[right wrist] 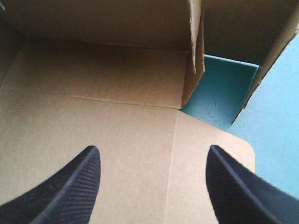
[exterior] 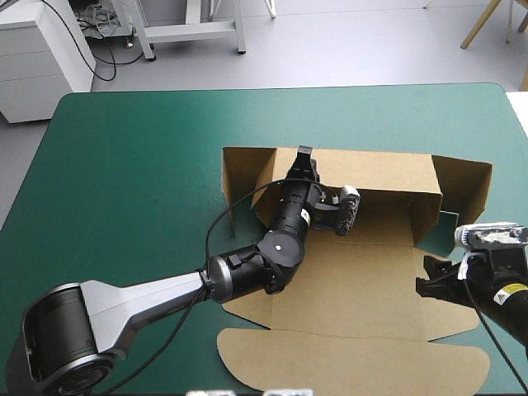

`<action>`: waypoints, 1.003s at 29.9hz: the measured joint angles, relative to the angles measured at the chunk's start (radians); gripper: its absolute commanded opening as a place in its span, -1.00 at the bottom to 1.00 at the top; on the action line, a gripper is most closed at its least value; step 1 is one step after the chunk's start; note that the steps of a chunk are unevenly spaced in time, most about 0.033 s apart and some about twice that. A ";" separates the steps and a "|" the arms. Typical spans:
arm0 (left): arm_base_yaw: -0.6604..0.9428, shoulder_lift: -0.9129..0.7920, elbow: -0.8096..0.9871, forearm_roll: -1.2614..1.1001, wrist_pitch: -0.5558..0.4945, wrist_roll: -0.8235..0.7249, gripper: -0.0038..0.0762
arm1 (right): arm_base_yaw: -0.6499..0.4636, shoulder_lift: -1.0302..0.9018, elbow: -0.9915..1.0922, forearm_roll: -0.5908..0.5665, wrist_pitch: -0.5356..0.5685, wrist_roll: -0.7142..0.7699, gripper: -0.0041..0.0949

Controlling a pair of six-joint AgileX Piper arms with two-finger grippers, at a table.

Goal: Fold the box

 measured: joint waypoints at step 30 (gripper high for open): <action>-0.008 0.000 0.000 -0.004 0.046 -0.115 -0.93 | -0.272 1.006 -0.988 0.085 0.239 0.010 0.10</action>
